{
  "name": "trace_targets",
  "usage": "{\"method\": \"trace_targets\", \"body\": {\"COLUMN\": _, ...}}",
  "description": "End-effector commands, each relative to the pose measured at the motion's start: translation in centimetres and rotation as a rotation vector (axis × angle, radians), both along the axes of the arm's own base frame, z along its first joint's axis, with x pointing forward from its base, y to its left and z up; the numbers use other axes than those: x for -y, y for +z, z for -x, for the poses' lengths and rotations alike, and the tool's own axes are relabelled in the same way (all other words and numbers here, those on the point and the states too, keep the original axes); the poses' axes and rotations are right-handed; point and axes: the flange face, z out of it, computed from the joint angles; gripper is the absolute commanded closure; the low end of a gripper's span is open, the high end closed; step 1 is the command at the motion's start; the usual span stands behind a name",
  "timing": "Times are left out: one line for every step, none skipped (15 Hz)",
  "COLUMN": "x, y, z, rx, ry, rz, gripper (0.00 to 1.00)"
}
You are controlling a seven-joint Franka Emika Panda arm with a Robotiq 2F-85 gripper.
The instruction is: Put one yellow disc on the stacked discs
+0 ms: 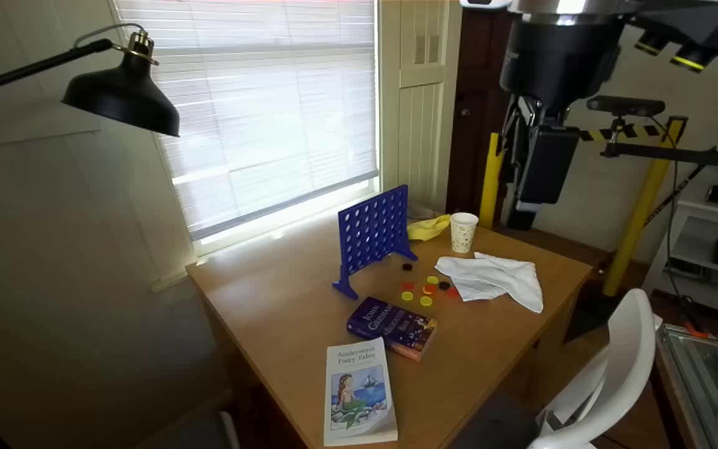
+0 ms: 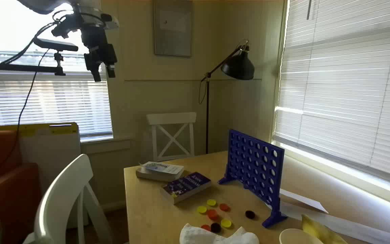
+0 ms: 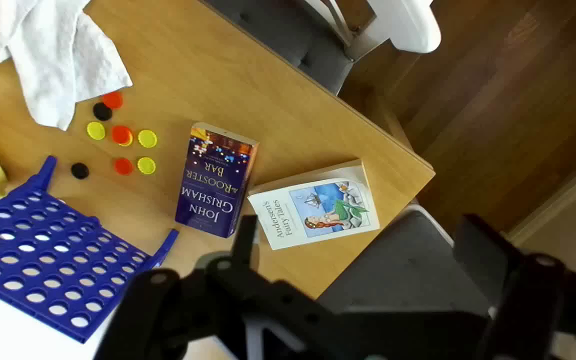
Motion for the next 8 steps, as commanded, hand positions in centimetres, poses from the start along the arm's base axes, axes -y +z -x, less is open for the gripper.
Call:
{"method": "trace_targets", "body": {"x": 0.0, "y": 0.1, "z": 0.0, "rx": -0.001, "ry": 0.000, "rz": 0.000, "gripper": 0.00}}
{"method": "trace_targets", "body": {"x": 0.0, "y": 0.1, "z": 0.0, "rx": -0.001, "ry": 0.000, "rz": 0.000, "gripper": 0.00}}
{"method": "trace_targets", "body": {"x": 0.0, "y": 0.1, "z": 0.0, "rx": -0.001, "ry": 0.000, "rz": 0.000, "gripper": 0.00}}
{"method": "trace_targets", "body": {"x": 0.0, "y": 0.1, "z": 0.0, "rx": -0.001, "ry": 0.000, "rz": 0.000, "gripper": 0.00}}
{"method": "trace_targets", "body": {"x": 0.0, "y": 0.1, "z": 0.0, "rx": -0.001, "ry": 0.000, "rz": 0.000, "gripper": 0.00}}
{"method": "trace_targets", "body": {"x": 0.3, "y": -0.3, "z": -0.7, "rx": -0.004, "ry": -0.031, "rz": -0.003, "gripper": 0.00}}
{"method": "trace_targets", "body": {"x": 1.3, "y": -1.1, "z": -2.0, "rx": 0.006, "ry": -0.056, "rz": -0.010, "gripper": 0.00}}
{"method": "trace_targets", "body": {"x": 2.2, "y": -1.7, "z": -2.8, "rx": 0.007, "ry": -0.079, "rz": -0.022, "gripper": 0.00}}
